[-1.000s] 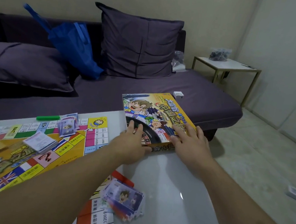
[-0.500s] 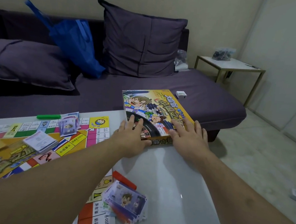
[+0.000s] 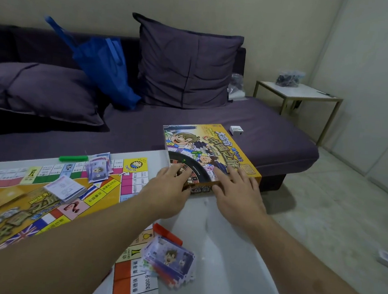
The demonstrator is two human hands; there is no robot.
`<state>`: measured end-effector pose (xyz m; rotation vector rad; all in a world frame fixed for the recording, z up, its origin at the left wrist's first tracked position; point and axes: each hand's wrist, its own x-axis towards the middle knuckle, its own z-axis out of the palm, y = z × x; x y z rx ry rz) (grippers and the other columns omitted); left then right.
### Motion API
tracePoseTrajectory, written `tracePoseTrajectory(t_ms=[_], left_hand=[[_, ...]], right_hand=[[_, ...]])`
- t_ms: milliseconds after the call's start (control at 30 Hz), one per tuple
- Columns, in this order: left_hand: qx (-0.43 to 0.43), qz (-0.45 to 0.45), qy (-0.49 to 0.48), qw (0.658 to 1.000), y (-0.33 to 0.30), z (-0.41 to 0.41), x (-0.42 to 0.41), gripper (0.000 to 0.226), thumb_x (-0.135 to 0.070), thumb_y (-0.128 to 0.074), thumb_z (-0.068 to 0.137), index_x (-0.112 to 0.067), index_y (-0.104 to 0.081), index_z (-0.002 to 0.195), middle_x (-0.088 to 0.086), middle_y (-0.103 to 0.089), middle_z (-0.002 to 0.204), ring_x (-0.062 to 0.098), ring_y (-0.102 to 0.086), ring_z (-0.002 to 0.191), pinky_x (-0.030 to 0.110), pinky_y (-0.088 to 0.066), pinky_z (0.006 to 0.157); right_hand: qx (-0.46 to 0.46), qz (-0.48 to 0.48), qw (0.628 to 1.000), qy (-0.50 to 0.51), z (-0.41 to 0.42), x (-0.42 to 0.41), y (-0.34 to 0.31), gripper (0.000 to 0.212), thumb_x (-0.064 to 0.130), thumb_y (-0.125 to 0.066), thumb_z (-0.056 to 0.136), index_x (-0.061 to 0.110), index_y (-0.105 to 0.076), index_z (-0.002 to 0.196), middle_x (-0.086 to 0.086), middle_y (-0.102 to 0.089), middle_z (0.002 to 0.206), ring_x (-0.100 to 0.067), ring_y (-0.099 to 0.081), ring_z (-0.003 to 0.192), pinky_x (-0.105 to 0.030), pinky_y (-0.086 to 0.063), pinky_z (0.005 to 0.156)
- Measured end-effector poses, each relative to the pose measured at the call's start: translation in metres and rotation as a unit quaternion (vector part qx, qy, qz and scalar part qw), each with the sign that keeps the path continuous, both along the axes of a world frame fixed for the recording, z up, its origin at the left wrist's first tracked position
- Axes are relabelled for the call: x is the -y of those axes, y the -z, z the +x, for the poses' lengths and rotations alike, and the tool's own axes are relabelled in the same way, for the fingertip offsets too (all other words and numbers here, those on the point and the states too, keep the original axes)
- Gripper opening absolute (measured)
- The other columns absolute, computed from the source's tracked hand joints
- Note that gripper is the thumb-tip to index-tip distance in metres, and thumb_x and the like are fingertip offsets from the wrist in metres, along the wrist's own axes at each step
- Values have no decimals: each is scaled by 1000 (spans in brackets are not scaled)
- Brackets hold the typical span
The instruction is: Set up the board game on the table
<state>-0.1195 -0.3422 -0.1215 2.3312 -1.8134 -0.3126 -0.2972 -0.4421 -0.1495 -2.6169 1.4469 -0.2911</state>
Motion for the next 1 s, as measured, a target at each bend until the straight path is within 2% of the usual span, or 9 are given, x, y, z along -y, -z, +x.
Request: tracePoseTrajectory(t_ms=[167, 333, 400, 467, 533, 600, 700, 833, 1000], left_hand=[[-35, 7, 1, 999, -5, -4, -6, 65, -39, -43, 110, -35, -10, 166, -6, -4, 175, 25, -9, 160, 53, -24, 127], [-73, -84, -4, 994, -32, 0, -30, 53, -26, -43, 110, -29, -32, 162, -5, -26, 170, 20, -29, 153, 40, -36, 122], [-74, -117, -8, 990, -48, 5, -51, 49, -21, -43, 110, -25, -41, 158, -4, -35, 166, 18, -34, 150, 36, -32, 120], [-80, -144, -26, 986, -64, 12, -80, 44, -18, -43, 109, -23, -49, 152, -3, -43, 160, 18, -39, 147, 34, -32, 119], [-83, -168, -56, 981, -76, 22, -119, 39, -15, -46, 107, -20, -58, 144, 0, -52, 153, 21, -48, 139, 35, -38, 114], [-76, -182, -87, 977, -84, 32, -164, 37, -12, -50, 104, -17, -62, 138, 3, -59, 144, 23, -54, 131, 35, -43, 108], [-49, -188, -129, 972, -90, 51, -244, 35, -8, -53, 99, -16, -65, 131, 6, -64, 134, 26, -57, 124, 35, -46, 102], [-21, -185, -211, 959, -73, 90, -363, 33, -10, -56, 96, -18, -65, 127, 4, -64, 130, 26, -57, 120, 39, -48, 99], [6, -163, -335, 928, -42, 137, -492, 34, -8, -55, 94, -19, -65, 125, 3, -62, 129, 25, -57, 117, 40, -50, 97]], right_hand=[[-13, 5, 1000, 4, -2, -6, -1, 65, 58, -36, 107, 46, -7, 164, 5, -4, 176, -25, 6, 162, -53, -1, 130], [18, -8, 1000, -16, -3, -23, -20, 66, 47, -41, 108, 43, -8, 165, 5, -4, 176, -23, 6, 161, -50, -2, 130], [46, -7, 998, -33, 0, -41, -37, 63, 41, -42, 108, 40, -15, 165, 5, -10, 175, -23, 2, 161, -48, -5, 130], [83, -27, 995, -51, 6, -61, -55, 55, 36, -43, 106, 32, -33, 160, 2, -29, 169, -27, -14, 158, -48, -14, 128], [105, -47, 990, -76, 19, -92, -73, 51, 37, -40, 98, 20, -55, 145, -4, -53, 151, -33, -38, 143, -49, -30, 120], [141, -39, 982, -116, 38, -134, -86, 48, 36, -42, 95, 13, -66, 130, -7, -65, 135, -33, -50, 129, -48, -41, 111], [181, -22, 962, -204, 71, -218, -96, 25, 24, -55, 101, 9, -70, 115, -9, -68, 121, -32, -54, 119, -44, -42, 104], [183, 12, 929, -323, 124, -335, -88, 27, 29, -49, 94, 11, -67, 102, -6, -66, 110, -28, -52, 109, -45, -42, 100], [137, 37, 898, -416, 180, -450, -63, 19, 25, -55, 98, 14, -65, 109, -5, -63, 115, -27, -51, 112, -44, -42, 101]])
